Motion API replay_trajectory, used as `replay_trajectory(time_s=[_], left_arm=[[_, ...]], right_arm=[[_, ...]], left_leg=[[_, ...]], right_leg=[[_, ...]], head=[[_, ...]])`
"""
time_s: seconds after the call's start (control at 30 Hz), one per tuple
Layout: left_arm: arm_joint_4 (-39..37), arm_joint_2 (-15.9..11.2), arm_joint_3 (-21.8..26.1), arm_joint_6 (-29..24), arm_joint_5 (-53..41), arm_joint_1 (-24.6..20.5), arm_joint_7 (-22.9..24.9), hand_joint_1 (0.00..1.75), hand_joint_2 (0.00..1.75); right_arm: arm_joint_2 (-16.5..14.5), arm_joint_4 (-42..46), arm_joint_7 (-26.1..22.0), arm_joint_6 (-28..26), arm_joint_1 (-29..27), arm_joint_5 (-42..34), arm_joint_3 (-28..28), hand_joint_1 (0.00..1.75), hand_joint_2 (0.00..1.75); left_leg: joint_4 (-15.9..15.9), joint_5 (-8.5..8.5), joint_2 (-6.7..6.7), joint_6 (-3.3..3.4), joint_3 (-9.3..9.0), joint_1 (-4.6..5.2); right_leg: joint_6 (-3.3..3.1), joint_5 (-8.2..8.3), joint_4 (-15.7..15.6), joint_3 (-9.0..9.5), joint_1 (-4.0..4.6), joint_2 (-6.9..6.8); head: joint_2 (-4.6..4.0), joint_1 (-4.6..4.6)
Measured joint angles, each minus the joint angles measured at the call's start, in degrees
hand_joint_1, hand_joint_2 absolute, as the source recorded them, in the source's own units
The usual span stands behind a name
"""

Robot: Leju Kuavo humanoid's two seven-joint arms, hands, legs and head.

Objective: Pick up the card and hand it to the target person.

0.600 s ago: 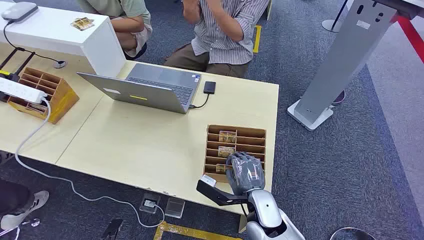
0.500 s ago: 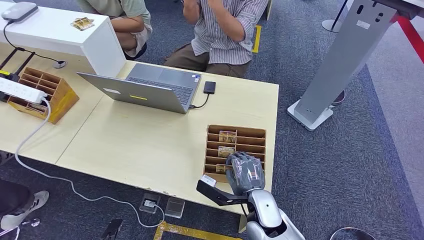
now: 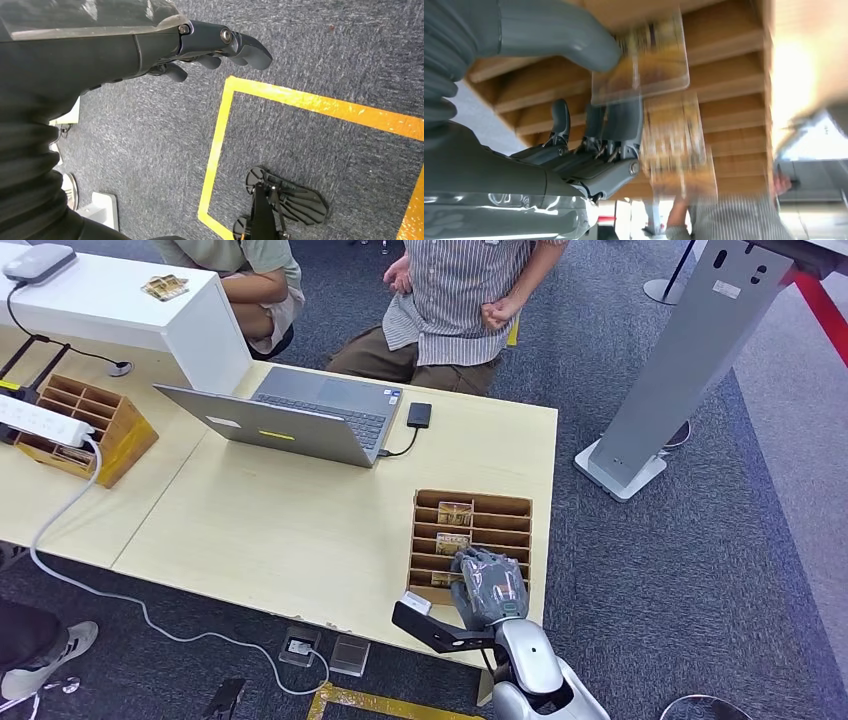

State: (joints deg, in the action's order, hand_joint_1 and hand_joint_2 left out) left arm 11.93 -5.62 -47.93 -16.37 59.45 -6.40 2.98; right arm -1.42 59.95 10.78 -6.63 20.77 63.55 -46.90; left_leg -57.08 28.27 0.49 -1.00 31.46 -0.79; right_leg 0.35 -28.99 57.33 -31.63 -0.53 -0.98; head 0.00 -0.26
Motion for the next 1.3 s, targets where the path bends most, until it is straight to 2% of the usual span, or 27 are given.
replay_trajectory(time_s=[0.1, 0.2, 0.83, 1.03, 1.3], left_arm=[[0.0, 0.0, 0.0, 0.0, -0.1, 0.0, -0.1, 0.0, 1.75], [0.0, 0.0, 0.0, 0.0, -0.1, 0.0, -0.1, 0.0, 1.75], [0.0, 0.0, 0.0, 0.0, -0.1, 0.0, 0.4, 0.0, 1.75], [0.0, 0.0, 0.0, 0.0, -0.1, 0.0, 0.1, 0.0, 1.75], [0.0, 0.0, 0.0, 0.6, -0.7, 0.1, -1.0, 0.0, 1.75]], right_arm=[[0.0, 0.0, 0.1, 0.1, -0.2, 0.0, 0.0, 1.59, 1.75], [0.0, 0.0, 0.1, 0.1, -0.2, 0.0, 0.0, 1.75, 1.75], [0.3, 0.7, 1.1, -0.1, -0.2, -0.8, 0.0, 1.75, 1.75], [2.4, 4.6, 2.5, 0.0, -0.3, -1.4, 0.8, 1.73, 1.75], [6.1, 15.7, 4.4, 1.8, -1.3, -2.1, 4.9, 1.75, 1.75]], left_leg=[[0.0, 0.0, 0.01, 0.0, 0.01, 0.0], [0.0, 0.0, 0.01, 0.0, 0.01, 0.0], [0.0, 0.0, 0.01, 0.0, 0.01, 0.0], [0.0, 0.0, 0.01, 0.0, 0.02, 0.0], [0.0, 0.0, 0.01, 0.0, 0.01, 0.0]], right_leg=[[0.0, 0.0, 0.0, -0.01, 0.0, 0.01], [0.0, 0.0, 0.0, -0.01, 0.0, 0.01], [0.0, 0.0, 0.0, -0.01, 0.0, 0.01], [0.0, 0.0, 0.0, -0.02, 0.0, 0.01], [0.0, 0.0, 0.0, -0.03, 0.0, 0.01]], head=[[0.0, -0.01], [0.0, -0.01], [0.0, -0.01], [0.0, -0.01], [0.0, -0.01]])
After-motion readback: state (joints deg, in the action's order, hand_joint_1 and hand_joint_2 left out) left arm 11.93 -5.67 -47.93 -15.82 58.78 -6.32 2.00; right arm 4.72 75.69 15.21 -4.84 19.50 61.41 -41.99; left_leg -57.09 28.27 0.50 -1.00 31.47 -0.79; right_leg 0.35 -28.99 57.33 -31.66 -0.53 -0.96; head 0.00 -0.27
